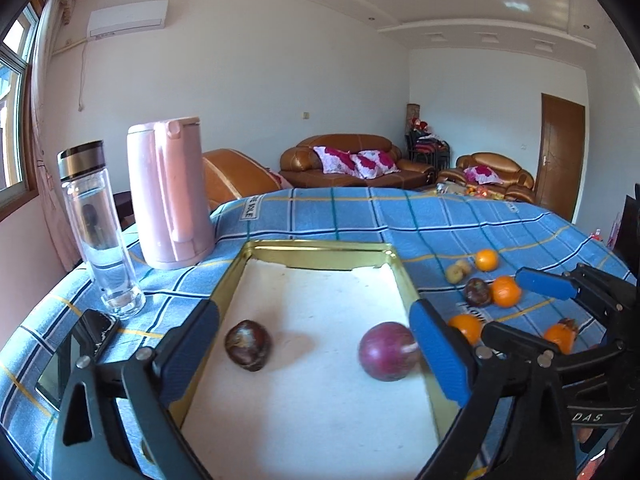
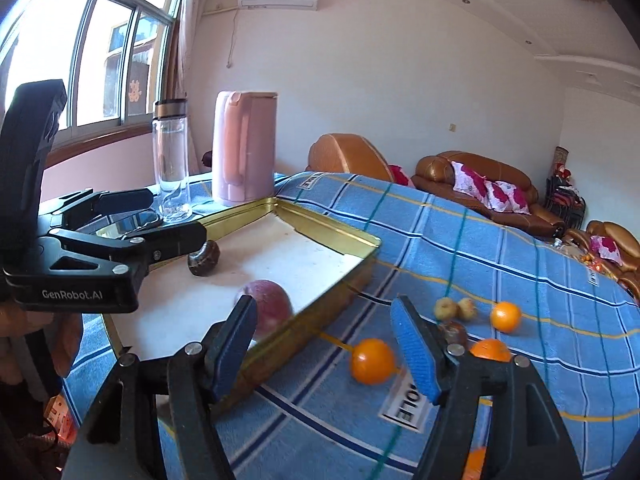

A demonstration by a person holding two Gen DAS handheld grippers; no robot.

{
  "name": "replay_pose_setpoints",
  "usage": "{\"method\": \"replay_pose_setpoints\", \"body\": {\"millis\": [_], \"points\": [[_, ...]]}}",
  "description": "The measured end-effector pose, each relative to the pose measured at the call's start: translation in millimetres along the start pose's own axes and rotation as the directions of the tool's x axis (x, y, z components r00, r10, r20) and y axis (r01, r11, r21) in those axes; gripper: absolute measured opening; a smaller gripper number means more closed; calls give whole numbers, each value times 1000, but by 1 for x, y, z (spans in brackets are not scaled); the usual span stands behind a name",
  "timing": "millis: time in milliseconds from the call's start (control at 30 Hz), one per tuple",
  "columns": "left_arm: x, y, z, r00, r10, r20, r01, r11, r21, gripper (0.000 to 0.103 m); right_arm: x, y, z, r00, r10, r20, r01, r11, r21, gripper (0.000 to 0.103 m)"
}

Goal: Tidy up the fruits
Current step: 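Move both open tools back over the remaining fruits on the tablecloth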

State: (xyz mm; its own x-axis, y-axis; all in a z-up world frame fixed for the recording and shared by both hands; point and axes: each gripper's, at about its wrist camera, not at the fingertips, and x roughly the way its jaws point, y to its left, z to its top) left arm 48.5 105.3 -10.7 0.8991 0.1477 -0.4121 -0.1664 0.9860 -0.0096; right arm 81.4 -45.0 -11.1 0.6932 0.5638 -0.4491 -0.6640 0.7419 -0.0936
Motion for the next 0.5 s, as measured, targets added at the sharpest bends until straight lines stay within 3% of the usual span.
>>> {"method": "replay_pose_setpoints", "body": {"millis": [267, 500], "points": [[2, -87, 2, 990, -138, -9, 138, 986, 94, 100, -60, -76, -41, 978, -209, -21, 210, 971, 118, 72], [22, -156, -14, 964, -242, -113, 259, 951, 170, 100, -71, -129, -77, 957, -275, -93, 289, 925, 245, 72]]}}
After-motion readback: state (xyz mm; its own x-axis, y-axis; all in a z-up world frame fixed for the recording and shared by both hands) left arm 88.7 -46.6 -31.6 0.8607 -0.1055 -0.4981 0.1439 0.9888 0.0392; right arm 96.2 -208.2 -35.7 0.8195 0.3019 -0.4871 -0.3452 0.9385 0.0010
